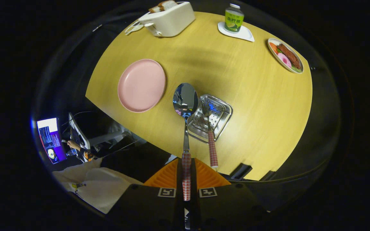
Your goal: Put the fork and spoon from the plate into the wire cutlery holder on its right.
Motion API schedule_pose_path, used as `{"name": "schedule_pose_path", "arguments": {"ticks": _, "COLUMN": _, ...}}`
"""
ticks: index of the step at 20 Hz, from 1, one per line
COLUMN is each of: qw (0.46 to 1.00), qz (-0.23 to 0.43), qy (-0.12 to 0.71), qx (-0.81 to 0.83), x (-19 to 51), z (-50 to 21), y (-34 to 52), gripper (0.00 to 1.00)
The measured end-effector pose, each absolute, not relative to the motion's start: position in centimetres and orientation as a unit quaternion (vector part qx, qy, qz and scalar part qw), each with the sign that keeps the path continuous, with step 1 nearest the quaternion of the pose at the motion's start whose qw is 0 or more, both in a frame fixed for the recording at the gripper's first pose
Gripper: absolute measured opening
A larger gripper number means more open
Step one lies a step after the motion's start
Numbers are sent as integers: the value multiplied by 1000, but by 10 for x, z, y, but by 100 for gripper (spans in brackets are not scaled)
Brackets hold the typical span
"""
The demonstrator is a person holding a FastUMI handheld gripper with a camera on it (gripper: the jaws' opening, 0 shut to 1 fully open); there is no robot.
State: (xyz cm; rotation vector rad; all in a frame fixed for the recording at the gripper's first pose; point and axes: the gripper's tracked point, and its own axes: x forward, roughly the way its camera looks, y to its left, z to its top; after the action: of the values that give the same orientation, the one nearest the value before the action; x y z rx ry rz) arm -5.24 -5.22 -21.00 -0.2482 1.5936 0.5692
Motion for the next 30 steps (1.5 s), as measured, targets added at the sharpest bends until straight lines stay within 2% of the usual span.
{"name": "schedule_pose_path", "arguments": {"ticks": 8, "qw": 576, "qz": 245, "qy": 773, "qx": -107, "x": -58, "z": -231, "y": -73, "gripper": 11}}
{"name": "schedule_pose_path", "arguments": {"ticks": 13, "qw": 552, "qz": 223, "qy": 799, "qx": -89, "x": -54, "z": -233, "y": -65, "gripper": 12}}
{"name": "schedule_pose_path", "arguments": {"ticks": 17, "qw": 554, "qz": 223, "qy": 797, "qx": -84, "x": -51, "z": -233, "y": -61, "gripper": 17}}
{"name": "schedule_pose_path", "arguments": {"ticks": 18, "qw": 556, "qz": 227, "qy": 796, "qx": -78, "x": -49, "z": -229, "y": -56, "gripper": 20}}
{"name": "schedule_pose_path", "arguments": {"ticks": 20, "qw": 566, "qz": 228, "qy": 789, "qx": -69, "x": -45, "z": -225, "y": -55, "gripper": 39}}
{"name": "schedule_pose_path", "arguments": {"ticks": 21, "qw": 572, "qz": 228, "qy": 785, "qx": -65, "x": -41, "z": -223, "y": -55, "gripper": 40}}
{"name": "schedule_pose_path", "arguments": {"ticks": 22, "qw": 583, "qz": 229, "qy": 777, "qx": -59, "x": -38, "z": -220, "y": -53, "gripper": 46}}
{"name": "schedule_pose_path", "arguments": {"ticks": 23, "qw": 596, "qz": 229, "qy": 768, "qx": -49, "x": -34, "z": -217, "y": -51, "gripper": 57}}
{"name": "schedule_pose_path", "arguments": {"ticks": 26, "qw": 636, "qz": 235, "qy": 735, "qx": -7, "x": -22, "z": -203, "y": -40, "gripper": 79}}
{"name": "schedule_pose_path", "arguments": {"ticks": 28, "qw": 664, "qz": 239, "qy": 708, "qx": 12, "x": -16, "z": -192, "y": -37, "gripper": 83}}
{"name": "schedule_pose_path", "arguments": {"ticks": 29, "qw": 676, "qz": 243, "qy": 695, "qx": 18, "x": -16, "z": -186, "y": -37, "gripper": 96}}
{"name": "schedule_pose_path", "arguments": {"ticks": 30, "qw": 688, "qz": 245, "qy": 683, "qx": 23, "x": -15, "z": -180, "y": -37, "gripper": 98}}
